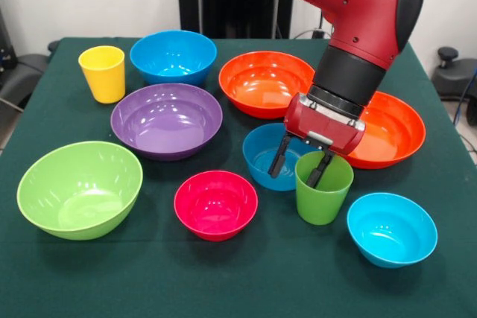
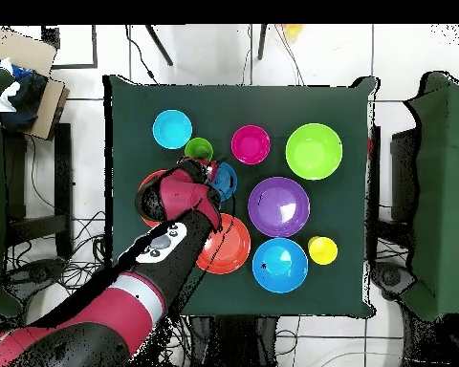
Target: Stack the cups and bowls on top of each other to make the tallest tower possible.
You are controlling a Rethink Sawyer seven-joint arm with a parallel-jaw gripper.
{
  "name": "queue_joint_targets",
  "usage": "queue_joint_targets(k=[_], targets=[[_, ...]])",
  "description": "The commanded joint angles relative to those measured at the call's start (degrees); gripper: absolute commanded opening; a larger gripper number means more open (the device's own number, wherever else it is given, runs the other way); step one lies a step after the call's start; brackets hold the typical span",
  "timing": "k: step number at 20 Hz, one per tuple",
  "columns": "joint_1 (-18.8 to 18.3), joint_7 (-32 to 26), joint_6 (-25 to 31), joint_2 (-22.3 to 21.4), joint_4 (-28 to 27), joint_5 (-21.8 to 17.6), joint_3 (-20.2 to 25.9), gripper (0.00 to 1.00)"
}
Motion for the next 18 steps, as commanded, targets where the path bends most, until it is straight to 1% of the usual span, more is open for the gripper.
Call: queue_joint_targets(k=[1, 8, 18], targets=[[1.1, 9.5, -0.1, 0.9, -2.3, 1.8, 3.5, 1.0], [1.3, 9.7, 0.2, 0.6, -2.0, 1.9, 3.4, 1.0], [0.5, 9.1, 1.4, -0.3, -1.8, 1.3, 4.5, 1.0]])
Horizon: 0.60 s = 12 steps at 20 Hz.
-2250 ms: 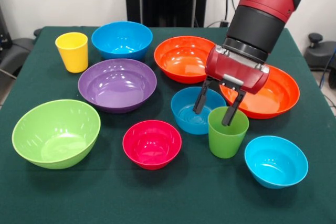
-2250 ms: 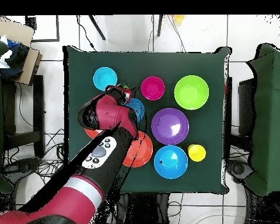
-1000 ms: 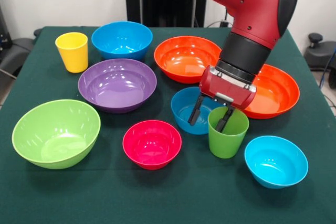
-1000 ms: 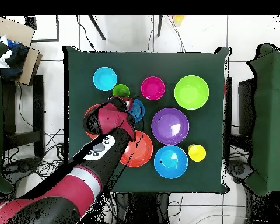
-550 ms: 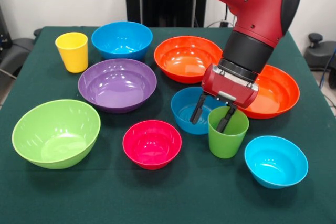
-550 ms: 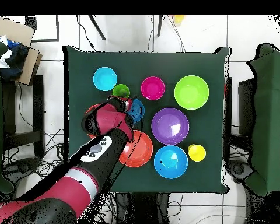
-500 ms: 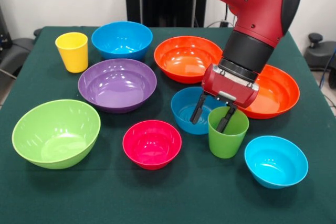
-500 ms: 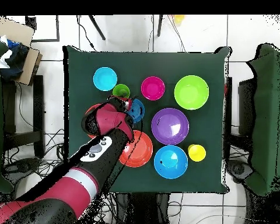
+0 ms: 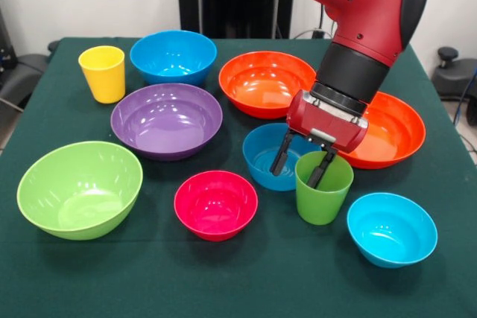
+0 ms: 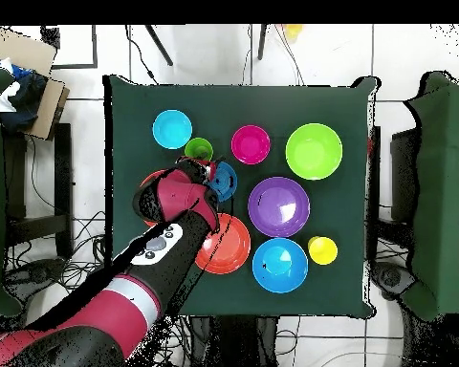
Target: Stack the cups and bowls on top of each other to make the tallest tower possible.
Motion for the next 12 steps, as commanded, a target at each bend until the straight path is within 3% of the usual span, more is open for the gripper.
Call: queue_joint_targets(k=[1, 12], targets=[[-0.3, 9.1, 1.4, -0.4, -1.7, 1.1, 5.4, 1.0], [-0.7, 8.9, 1.4, -0.9, -1.3, 0.7, 6.0, 1.0]])
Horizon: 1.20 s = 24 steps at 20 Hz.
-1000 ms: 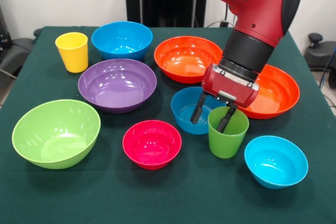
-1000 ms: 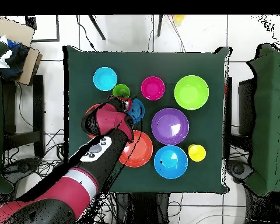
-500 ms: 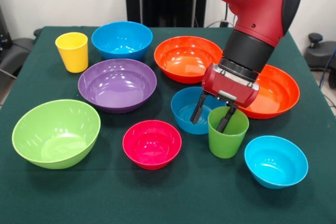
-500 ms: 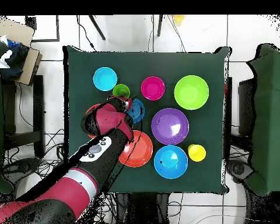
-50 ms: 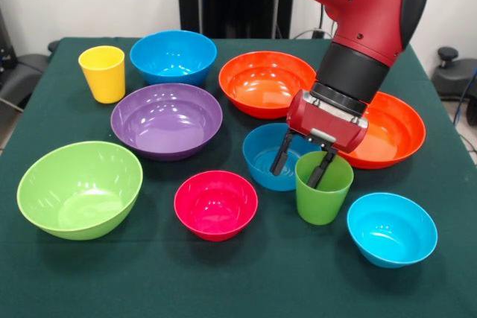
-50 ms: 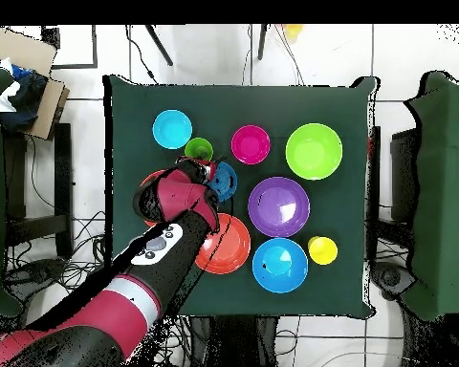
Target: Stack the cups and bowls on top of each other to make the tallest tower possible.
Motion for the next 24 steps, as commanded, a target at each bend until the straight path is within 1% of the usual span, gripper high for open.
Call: queue_joint_targets(k=[1, 17, 20, 24], targets=[[-0.7, 8.9, 1.4, -0.9, -1.3, 0.7, 6.0, 1.0], [-0.7, 8.4, 1.4, -1.3, -0.9, 0.1, 5.9, 1.0], [-1.3, 8.6, 1.9, -1.7, -0.7, 0.2, 6.8, 1.0], [-1.2, 8.6, 2.6, -1.7, -0.9, 0.5, 6.6, 1.0]])
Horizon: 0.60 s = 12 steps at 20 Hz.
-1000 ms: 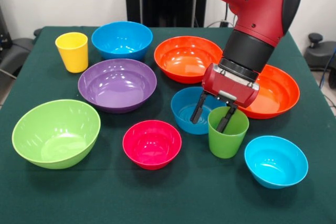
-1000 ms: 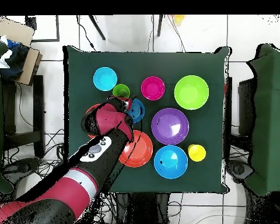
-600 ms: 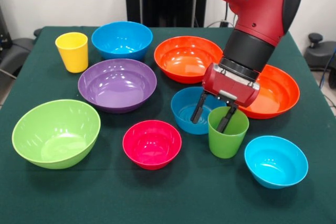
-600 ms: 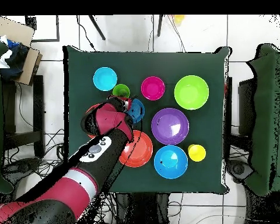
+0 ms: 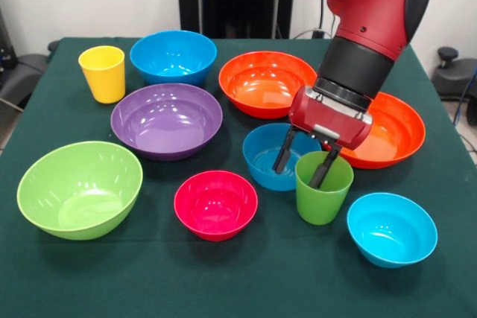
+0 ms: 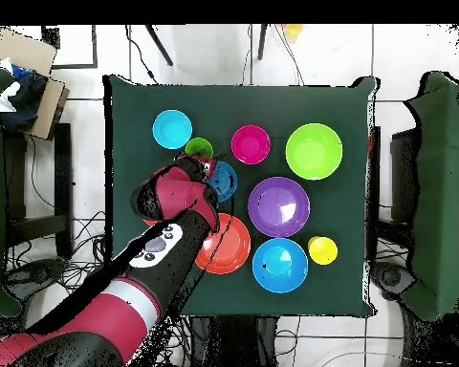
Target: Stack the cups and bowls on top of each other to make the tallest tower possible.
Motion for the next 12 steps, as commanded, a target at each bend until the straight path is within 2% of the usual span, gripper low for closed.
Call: queue_joint_targets(k=[1, 2, 3, 12], targets=[[-1.1, 8.6, 2.7, -0.3, -0.9, 0.5, 6.7, 1.0], [-1.1, 8.5, 2.8, -0.4, -0.9, 0.5, 6.7, 1.0], [-1.1, 8.5, 2.8, -0.4, -0.9, 0.4, 6.6, 0.0], [-1.3, 8.4, 3.0, -0.6, -0.7, 0.3, 7.0, 0.0]])
